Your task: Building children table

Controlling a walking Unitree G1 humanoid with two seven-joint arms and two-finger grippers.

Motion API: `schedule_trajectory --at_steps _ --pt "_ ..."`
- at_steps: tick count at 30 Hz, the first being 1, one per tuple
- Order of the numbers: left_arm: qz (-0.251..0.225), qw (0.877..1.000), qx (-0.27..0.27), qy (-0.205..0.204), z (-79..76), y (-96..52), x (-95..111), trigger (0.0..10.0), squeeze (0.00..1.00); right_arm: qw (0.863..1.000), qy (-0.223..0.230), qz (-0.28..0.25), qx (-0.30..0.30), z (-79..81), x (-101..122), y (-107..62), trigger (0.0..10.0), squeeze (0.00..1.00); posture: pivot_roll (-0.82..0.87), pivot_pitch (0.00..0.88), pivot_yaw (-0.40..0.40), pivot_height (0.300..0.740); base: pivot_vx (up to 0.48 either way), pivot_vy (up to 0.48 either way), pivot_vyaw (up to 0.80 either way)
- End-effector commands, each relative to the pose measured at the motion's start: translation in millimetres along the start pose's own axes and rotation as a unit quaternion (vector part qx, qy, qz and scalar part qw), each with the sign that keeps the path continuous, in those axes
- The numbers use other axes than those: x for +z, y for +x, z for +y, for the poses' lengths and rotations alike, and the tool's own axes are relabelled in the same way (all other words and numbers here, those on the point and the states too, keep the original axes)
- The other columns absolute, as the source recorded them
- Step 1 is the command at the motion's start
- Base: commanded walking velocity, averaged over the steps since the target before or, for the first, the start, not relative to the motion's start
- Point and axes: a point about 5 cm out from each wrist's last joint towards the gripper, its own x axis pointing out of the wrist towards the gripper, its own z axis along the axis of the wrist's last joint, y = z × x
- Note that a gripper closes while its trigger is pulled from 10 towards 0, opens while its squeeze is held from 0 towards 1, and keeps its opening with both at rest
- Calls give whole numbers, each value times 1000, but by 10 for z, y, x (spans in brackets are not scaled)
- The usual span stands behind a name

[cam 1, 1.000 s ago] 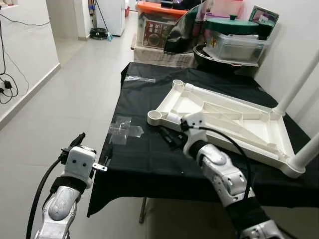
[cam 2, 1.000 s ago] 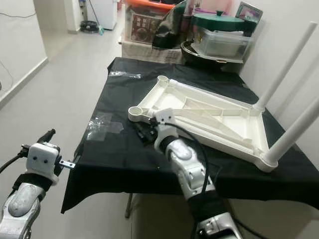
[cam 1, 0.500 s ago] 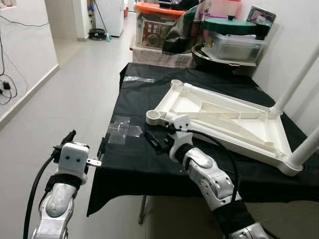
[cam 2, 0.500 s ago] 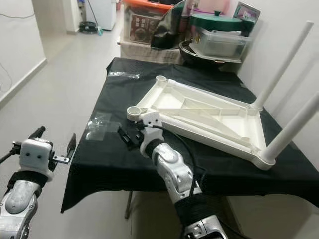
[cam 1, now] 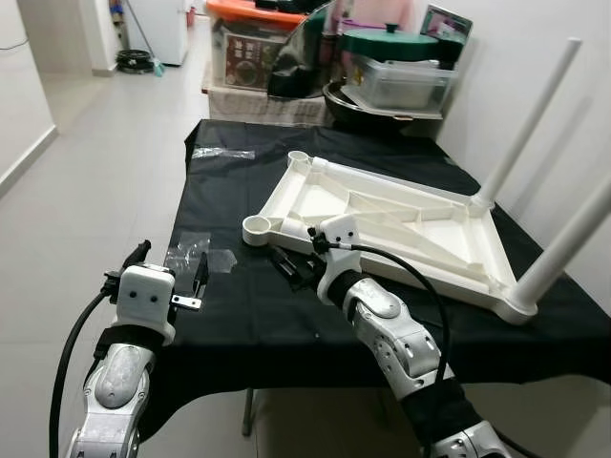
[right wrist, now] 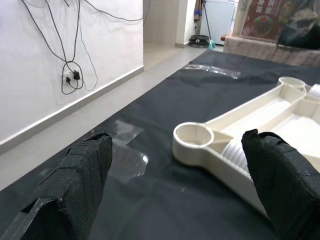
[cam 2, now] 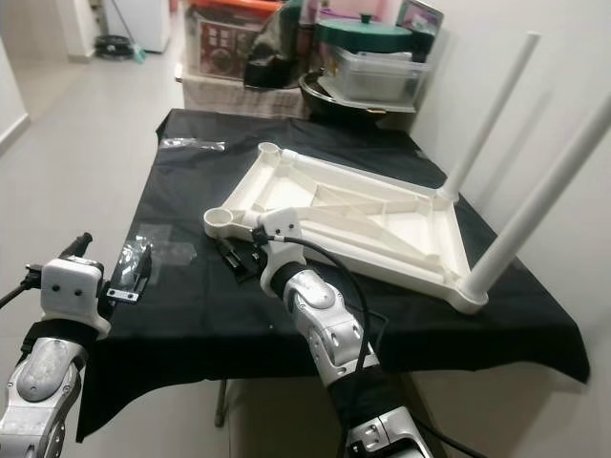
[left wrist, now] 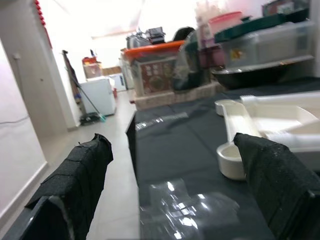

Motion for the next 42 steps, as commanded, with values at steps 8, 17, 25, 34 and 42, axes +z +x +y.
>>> schedule_trajectory --at_steps 8,17,25,34,42 --pt "-7 1000 1 -8 -12 23 32 10000 0 1000 -14 -7 -7 -38 14 18 10000 0 53 0 -135 740 346 0 0" --pt "-8 1000 -4 -12 -45 7 30 10000 0 997 -40 -1 60 12 26 23 10000 0 54 0 -144 740 68 0 0" --pt "-2 1000 3 -7 -40 -13 2 10000 0 995 -48 9 92 11 36 55 10000 0 65 0 -157 740 0 0 0" --pt "12 1000 19 10 63 -62 -55 10000 0 983 -54 48 169 261 -104 173 10000 0 93 0 -157 740 0 0 0" --pt "50 997 34 55 222 -184 -167 10000 0 969 -60 81 227 455 -209 324 10000 0 126 0 -169 740 0 0 0"
